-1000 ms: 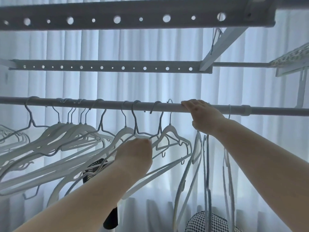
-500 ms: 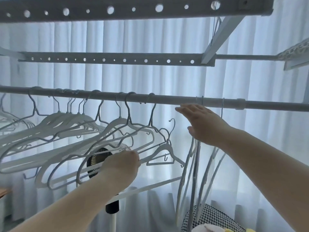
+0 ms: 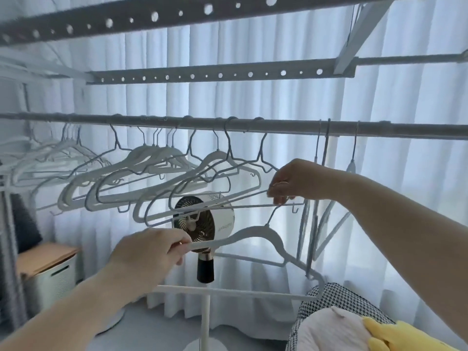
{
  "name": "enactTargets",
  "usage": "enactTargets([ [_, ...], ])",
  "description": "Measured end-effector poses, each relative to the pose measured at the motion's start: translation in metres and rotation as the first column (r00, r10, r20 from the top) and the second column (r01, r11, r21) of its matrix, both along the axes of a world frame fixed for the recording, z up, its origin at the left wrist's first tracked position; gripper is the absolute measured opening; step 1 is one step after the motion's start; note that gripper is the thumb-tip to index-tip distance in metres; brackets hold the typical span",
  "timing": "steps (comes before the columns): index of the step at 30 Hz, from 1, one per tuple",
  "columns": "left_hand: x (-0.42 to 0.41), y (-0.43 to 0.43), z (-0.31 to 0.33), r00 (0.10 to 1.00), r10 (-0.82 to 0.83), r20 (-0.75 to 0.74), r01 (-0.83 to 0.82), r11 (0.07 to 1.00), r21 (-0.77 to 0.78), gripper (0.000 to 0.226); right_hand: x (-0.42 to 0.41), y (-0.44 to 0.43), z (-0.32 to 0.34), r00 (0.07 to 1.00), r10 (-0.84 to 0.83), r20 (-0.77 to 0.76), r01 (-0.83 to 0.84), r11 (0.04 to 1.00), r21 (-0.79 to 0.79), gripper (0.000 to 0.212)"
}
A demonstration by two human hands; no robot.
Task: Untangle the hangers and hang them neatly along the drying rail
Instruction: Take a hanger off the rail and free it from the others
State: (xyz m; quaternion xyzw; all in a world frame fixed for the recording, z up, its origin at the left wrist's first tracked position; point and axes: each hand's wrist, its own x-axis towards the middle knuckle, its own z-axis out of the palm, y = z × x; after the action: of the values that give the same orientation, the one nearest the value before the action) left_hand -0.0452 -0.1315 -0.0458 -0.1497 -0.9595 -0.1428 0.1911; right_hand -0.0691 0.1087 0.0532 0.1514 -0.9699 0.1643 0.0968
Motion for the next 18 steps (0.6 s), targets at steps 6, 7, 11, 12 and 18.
enactTargets([
  [6, 0.027, -0.056, -0.011, 0.98, 0.009, 0.198, -0.012, 1.0, 0.017, 0.027, 0.033, -0.048, -0.007, 0.978, 0.073, 0.196, -0.05, 0.992, -0.119, 0.022],
  [7, 0.034, -0.065, -0.012, 0.978, 0.011, 0.209, -0.017, 1.0, 0.027, 0.023, 0.038, -0.059, -0.01, 0.975, 0.079, 0.207, -0.055, 0.991, -0.121, 0.021],
  [11, 0.053, -0.096, -0.022, 0.978, 0.065, 0.197, -0.089, 0.989, 0.118, 0.033, 0.055, -0.098, -0.023, 0.973, 0.08, 0.216, -0.039, 0.982, -0.187, 0.018],
  [12, 0.058, -0.101, -0.024, 0.982, 0.064, 0.18, -0.091, 0.984, 0.15, 0.036, 0.06, -0.106, -0.026, 0.972, 0.079, 0.219, -0.027, 0.973, -0.229, 0.016],
  [18, 0.082, -0.081, -0.034, 0.947, -0.171, 0.273, 0.026, 0.885, 0.464, 0.033, 0.091, -0.139, -0.039, 0.964, 0.075, 0.257, 0.081, 0.832, -0.549, 0.01],
])
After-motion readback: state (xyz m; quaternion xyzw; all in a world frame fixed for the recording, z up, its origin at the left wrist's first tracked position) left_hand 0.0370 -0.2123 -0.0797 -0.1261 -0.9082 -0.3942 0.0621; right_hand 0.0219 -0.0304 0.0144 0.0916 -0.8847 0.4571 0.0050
